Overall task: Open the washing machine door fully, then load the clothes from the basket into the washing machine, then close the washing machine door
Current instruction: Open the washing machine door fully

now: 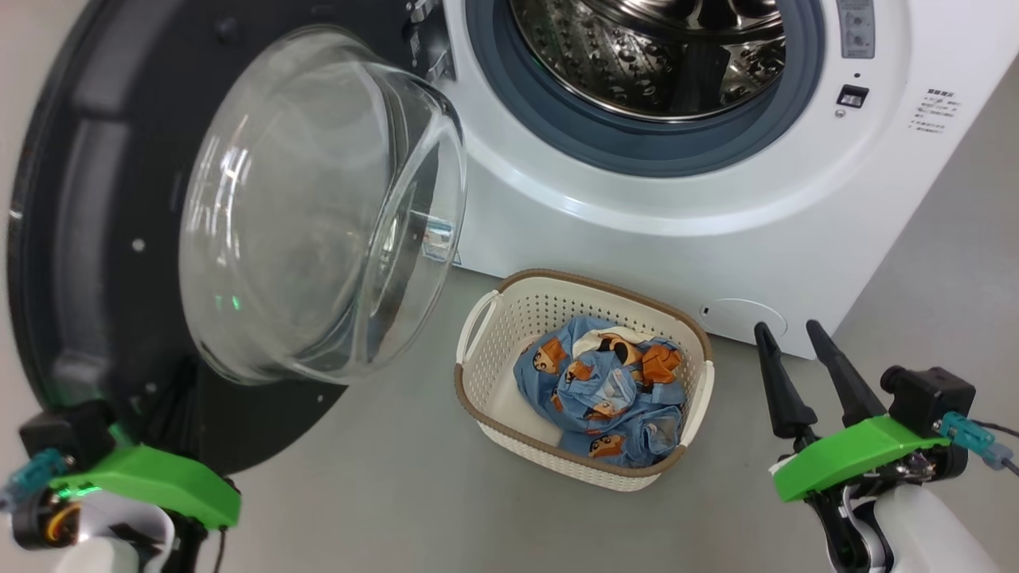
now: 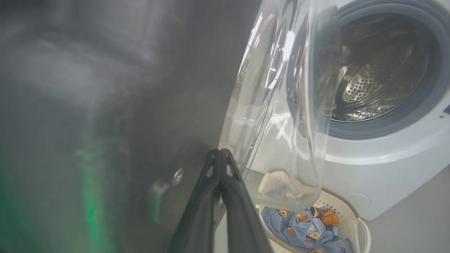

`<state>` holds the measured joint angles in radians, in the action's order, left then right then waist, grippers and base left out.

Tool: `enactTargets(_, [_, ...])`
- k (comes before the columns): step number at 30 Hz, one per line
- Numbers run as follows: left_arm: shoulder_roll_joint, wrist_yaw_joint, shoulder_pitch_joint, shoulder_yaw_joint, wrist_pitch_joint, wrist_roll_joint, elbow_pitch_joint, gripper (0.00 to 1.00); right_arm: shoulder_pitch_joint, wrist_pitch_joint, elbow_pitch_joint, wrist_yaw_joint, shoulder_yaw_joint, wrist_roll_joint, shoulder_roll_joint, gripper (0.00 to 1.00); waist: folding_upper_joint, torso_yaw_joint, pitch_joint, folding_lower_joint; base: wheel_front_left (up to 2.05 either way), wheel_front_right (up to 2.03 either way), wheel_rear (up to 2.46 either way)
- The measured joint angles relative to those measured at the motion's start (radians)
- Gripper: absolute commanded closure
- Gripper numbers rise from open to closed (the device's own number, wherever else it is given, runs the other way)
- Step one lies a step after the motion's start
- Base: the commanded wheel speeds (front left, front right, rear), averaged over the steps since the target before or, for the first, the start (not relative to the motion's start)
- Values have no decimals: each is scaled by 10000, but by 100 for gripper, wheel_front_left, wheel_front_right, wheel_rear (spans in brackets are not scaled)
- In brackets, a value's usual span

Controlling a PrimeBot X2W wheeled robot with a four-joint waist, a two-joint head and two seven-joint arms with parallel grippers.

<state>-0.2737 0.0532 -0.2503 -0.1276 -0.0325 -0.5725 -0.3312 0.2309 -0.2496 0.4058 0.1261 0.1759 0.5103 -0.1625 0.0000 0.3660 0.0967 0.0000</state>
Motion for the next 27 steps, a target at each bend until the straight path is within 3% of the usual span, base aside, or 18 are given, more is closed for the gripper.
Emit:
enactTargets(7, [-376, -33, -826, 322, 2, -113, -1055, 100, 288, 0, -10, 0, -56, 0, 33, 0, 0, 132, 184, 0, 0, 0, 0])
enactTargets(27, [-1287, -696, -3292, 516, -42, -234, -5051, 100, 671, -2, 92, 0, 100, -10, 35, 0, 0, 138, 490, 0, 0, 0, 0])
